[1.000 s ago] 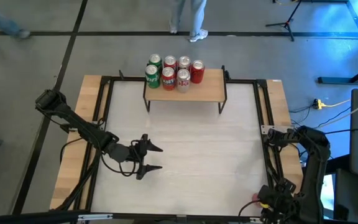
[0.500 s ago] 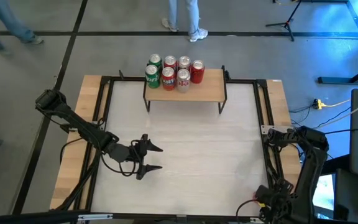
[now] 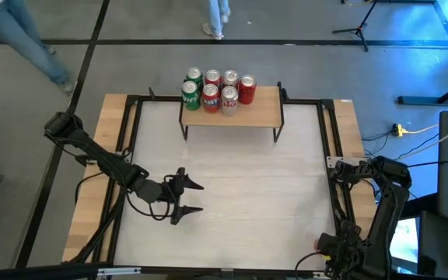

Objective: Place canned beverage on shelf
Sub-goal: Put the red soda can on the shelf aligned with the other red soda can

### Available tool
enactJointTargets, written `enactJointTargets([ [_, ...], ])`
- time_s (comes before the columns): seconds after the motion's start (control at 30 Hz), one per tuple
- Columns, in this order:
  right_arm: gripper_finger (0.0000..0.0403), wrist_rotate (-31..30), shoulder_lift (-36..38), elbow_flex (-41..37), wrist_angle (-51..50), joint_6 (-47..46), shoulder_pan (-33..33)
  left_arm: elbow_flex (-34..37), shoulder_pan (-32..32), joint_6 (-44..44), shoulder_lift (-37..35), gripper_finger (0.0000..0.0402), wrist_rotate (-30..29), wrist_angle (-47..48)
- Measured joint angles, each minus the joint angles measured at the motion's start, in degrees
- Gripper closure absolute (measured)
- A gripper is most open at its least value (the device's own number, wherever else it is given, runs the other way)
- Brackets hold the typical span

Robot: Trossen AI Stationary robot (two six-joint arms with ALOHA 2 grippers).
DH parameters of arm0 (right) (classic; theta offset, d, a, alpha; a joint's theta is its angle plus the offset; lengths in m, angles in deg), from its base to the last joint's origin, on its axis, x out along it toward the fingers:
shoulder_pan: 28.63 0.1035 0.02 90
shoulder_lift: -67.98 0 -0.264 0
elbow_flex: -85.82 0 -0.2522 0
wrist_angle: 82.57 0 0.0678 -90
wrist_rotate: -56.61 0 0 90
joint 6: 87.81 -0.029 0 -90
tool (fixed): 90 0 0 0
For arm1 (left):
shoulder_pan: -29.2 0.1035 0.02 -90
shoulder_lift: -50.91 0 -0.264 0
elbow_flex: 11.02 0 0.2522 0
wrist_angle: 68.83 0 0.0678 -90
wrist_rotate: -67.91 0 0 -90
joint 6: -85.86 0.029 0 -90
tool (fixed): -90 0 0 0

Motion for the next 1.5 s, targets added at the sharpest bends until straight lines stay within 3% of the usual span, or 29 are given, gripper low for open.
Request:
enactJointTargets([
  [0.23, 0.0122, -2.1, 0.0, 0.0, -0.2, 5.5, -0.8, 0.0, 0.0, 0.0, 0.0, 0.0059, 0.0, 0.0],
  [0.43, 0.0122, -5.3, -0.1, 0.3, 0.0, 12.7, -5.2, 0.0, 0.0, 0.0, 0.0, 0.0059, 0.0, 0.0],
  [1.0, 0.0120, -19.7, -0.3, 2.8, 2.6, 55.0, -27.0, 0.0, 0.0, 0.1, 0.0, 0.0059, 0.0, 0.0],
  [1.27, 0.0122, -18.6, -0.3, 2.9, 12.2, 73.8, -38.6, 0.0, 0.0, 0.7, 0.0, 0.0059, 0.0, 0.3],
  [1.5, 0.0119, -16.5, -0.3, 2.9, 15.3, 84.3, -45.7, 0.0, 0.0, 6.5, 0.0, 0.0059, 0.3, 0.5],
])
